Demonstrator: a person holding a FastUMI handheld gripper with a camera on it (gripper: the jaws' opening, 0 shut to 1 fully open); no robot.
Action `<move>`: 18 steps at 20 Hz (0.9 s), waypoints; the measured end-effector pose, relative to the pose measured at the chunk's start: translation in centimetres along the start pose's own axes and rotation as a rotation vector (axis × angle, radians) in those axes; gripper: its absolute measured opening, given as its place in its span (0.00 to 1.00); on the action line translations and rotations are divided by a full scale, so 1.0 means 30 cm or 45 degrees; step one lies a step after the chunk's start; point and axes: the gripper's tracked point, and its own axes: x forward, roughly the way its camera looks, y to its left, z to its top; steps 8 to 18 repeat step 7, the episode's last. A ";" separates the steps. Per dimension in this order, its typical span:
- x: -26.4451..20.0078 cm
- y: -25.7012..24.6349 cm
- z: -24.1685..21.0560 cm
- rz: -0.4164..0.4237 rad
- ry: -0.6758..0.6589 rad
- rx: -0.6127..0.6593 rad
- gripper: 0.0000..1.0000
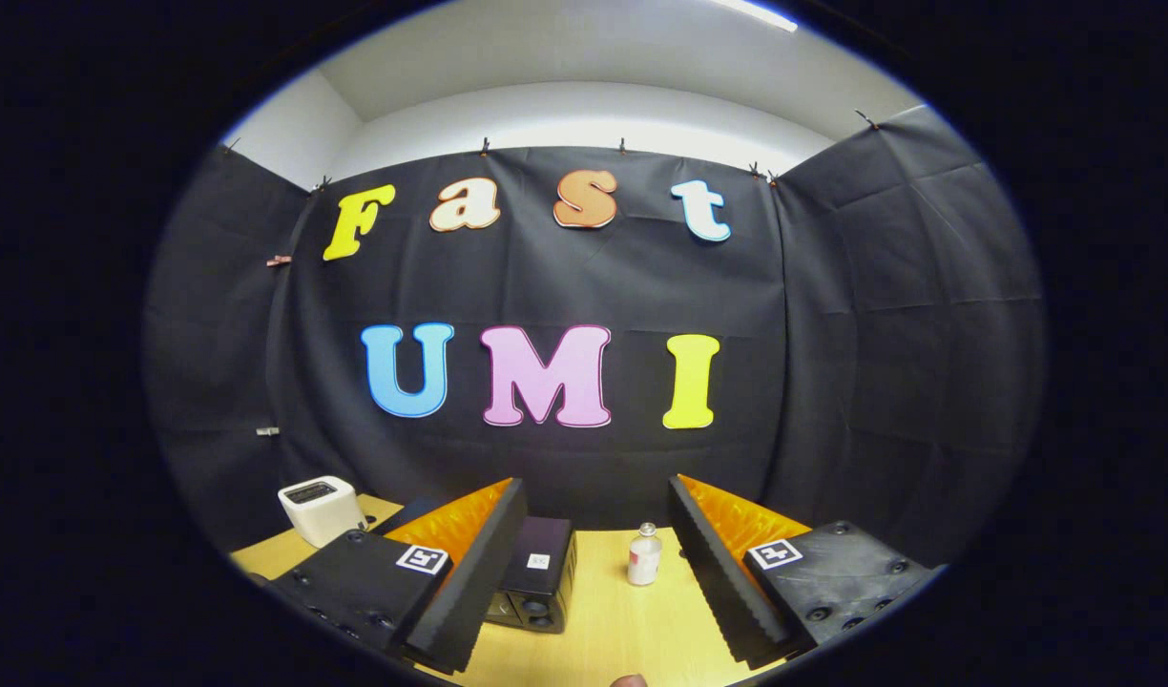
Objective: Open the toaster oven, put the food inside, and close the toaster oven door.
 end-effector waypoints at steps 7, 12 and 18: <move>-0.010 -0.023 -0.049 0.018 0.049 0.028 0.97; -0.010 -0.023 -0.049 0.018 0.049 0.028 0.97; -0.010 -0.023 -0.049 0.018 0.049 0.028 0.97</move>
